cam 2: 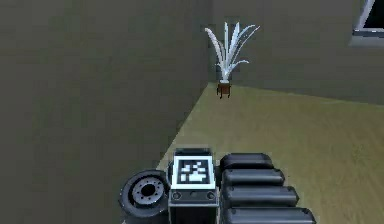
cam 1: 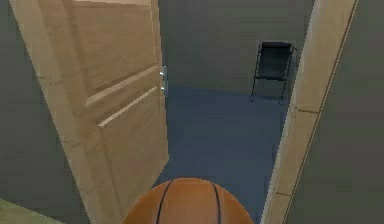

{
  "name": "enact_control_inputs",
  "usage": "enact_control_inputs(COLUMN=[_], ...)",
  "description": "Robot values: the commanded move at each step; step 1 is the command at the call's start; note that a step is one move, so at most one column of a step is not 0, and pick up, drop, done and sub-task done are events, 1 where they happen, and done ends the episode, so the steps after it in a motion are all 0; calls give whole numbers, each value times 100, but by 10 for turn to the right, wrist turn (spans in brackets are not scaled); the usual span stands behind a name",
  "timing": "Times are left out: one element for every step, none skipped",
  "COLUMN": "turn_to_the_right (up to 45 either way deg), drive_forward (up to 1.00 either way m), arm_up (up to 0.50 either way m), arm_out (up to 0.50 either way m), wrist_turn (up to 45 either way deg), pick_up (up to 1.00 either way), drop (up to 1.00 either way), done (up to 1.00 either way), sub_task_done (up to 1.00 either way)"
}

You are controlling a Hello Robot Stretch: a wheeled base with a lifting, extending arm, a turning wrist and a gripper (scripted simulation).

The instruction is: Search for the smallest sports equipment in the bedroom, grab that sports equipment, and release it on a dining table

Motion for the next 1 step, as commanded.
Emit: enact_control_inputs(turn_to_the_right=[0], drive_forward=[100], arm_up=[0], arm_out=[0], wrist_turn=[0], pick_up=[0], drop=[0], done=[0], sub_task_done=[0])
